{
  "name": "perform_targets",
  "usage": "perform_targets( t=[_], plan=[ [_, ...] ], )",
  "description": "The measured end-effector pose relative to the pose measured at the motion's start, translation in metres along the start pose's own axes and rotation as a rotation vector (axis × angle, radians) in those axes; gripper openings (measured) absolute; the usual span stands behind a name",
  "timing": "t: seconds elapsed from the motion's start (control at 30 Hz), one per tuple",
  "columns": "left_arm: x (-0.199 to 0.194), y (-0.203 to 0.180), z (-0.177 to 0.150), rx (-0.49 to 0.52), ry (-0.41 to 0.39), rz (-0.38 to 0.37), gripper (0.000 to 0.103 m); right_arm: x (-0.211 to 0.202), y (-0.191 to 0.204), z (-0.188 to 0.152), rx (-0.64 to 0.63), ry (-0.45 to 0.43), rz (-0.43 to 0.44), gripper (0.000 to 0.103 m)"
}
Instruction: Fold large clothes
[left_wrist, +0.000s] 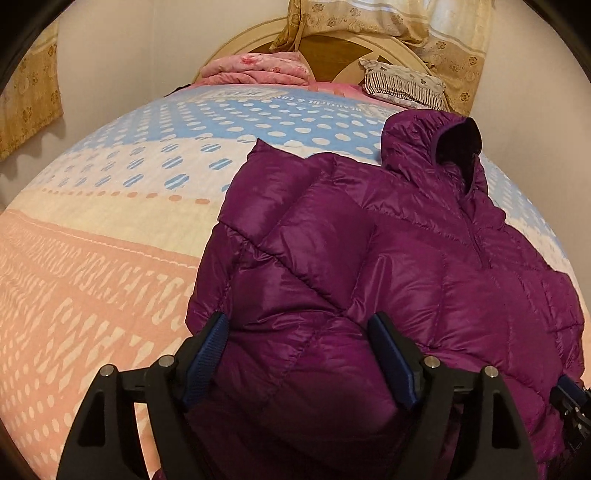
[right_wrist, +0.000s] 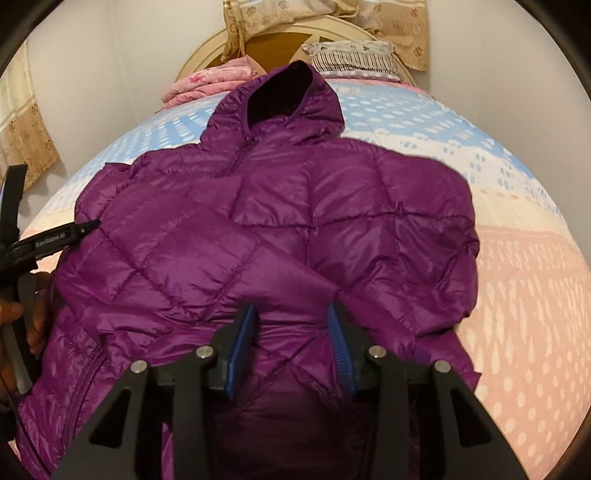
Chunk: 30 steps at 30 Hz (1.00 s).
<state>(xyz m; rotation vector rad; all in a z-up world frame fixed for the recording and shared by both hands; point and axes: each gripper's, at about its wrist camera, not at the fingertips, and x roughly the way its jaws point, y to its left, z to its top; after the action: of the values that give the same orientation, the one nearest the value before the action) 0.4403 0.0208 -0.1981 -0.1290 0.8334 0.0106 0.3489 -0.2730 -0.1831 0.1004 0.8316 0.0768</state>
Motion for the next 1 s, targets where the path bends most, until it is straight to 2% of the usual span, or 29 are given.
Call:
perform_targets(
  t=[0.33,0.53,0.63,0.67,0.73,0.83,0.93,1.0],
  plan=[
    [0.011,-0.004,0.000,0.025,0.022,0.055,0.088,0.004,0.005,-0.003,-0.017,0.006,-0.027,0.043],
    [0.013,0.000,0.001,-0.003,0.035,0.036,0.090,0.004,0.006,-0.003,-0.025,0.009,-0.034,0.043],
    [-0.004,0.007,0.006,-0.019,0.039,0.004,0.090,-0.010,0.008,0.000,-0.046,0.011,-0.033,0.044],
    [-0.016,0.010,0.009,-0.029,0.032,-0.029,0.090,-0.021,0.007,0.002,-0.044,-0.012,-0.023,0.045],
    [-0.034,0.013,0.017,-0.029,-0.002,-0.078,0.090,-0.039,0.004,0.011,-0.019,-0.069,-0.012,0.046],
    [-0.047,0.012,0.043,-0.010,-0.061,-0.045,0.090,-0.047,-0.007,0.038,0.064,-0.110,-0.030,0.047],
    [-0.031,0.009,0.065,-0.022,-0.065,0.023,0.090,-0.034,-0.017,0.061,0.094,-0.121,-0.088,0.049],
    [-0.014,0.011,0.071,-0.049,-0.034,0.003,0.090,-0.012,-0.030,0.071,0.131,-0.094,-0.114,0.053]
  ],
)
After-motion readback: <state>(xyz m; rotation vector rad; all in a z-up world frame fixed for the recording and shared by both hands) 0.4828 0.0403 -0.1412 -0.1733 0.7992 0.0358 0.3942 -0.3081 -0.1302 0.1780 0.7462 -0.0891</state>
